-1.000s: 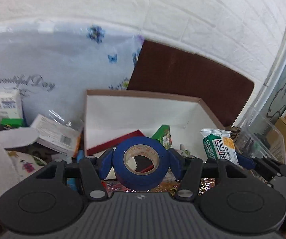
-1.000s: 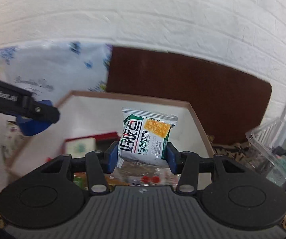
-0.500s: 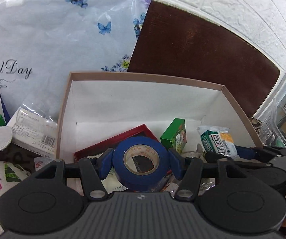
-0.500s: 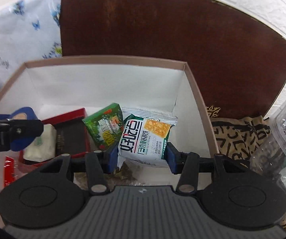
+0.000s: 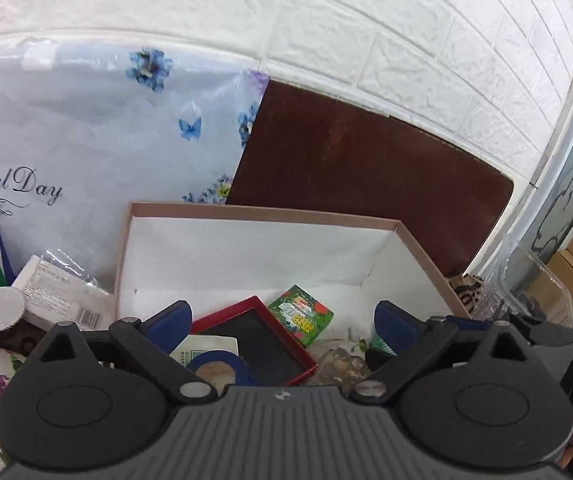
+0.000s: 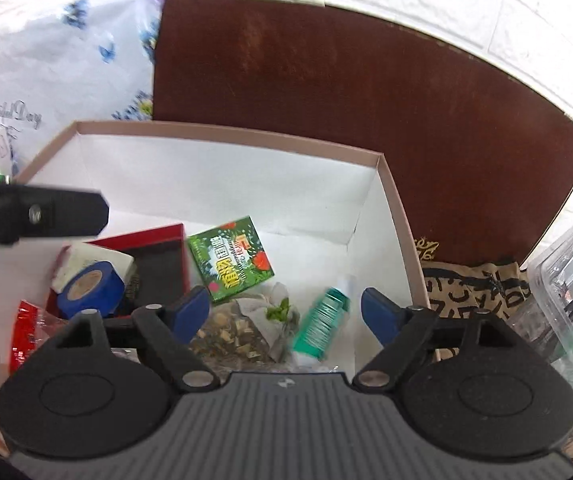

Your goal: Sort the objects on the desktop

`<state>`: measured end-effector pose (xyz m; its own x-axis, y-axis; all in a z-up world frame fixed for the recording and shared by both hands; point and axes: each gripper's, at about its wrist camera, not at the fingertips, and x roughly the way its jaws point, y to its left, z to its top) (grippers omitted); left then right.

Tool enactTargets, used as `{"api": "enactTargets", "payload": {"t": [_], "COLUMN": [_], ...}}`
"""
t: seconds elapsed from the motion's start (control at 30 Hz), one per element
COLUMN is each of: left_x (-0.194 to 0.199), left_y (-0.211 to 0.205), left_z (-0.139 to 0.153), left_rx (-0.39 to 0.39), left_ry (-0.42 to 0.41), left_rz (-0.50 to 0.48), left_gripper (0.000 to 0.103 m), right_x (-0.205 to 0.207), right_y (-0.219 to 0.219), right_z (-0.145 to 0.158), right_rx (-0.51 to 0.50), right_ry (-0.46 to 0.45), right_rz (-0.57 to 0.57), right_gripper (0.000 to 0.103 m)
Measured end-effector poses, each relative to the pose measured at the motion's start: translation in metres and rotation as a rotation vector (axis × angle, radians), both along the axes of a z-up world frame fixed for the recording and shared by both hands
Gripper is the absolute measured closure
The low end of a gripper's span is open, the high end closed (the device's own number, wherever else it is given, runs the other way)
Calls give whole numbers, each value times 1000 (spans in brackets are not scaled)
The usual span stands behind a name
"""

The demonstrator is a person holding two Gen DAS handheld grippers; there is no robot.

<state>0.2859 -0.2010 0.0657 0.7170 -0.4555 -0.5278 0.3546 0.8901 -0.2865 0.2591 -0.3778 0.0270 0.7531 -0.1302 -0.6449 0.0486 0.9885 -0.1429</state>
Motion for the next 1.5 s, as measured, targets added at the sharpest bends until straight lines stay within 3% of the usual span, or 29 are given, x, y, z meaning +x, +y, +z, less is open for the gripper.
{"api": "enactTargets", "payload": {"t": [0.47, 0.83, 1.2, 1.37, 1.5], "left_x": [-68, -149, -199, -221, -235], "left_y": [21, 64, 109, 118, 112], "left_z": [18, -1, -44, -43, -35], "left_rx": [55, 79, 89, 96, 87], "left_ry": [-61, -60, 31, -10, -67], "left_rz": [-11, 9, 29, 31, -18], "left_gripper": [2, 2, 2, 2, 2], "right_x": [-52, -148, -210, -235, -253], "right_y": [27, 70, 129, 142, 144], "right_z": [25, 30, -6, -17, -15], "right_rx": [54, 63, 94, 114, 63], "right_ry": [-81, -249, -207, -194, -218], "right_rz": [29, 77, 124, 84, 30], "right_gripper": [17, 10, 9, 9, 9]}}
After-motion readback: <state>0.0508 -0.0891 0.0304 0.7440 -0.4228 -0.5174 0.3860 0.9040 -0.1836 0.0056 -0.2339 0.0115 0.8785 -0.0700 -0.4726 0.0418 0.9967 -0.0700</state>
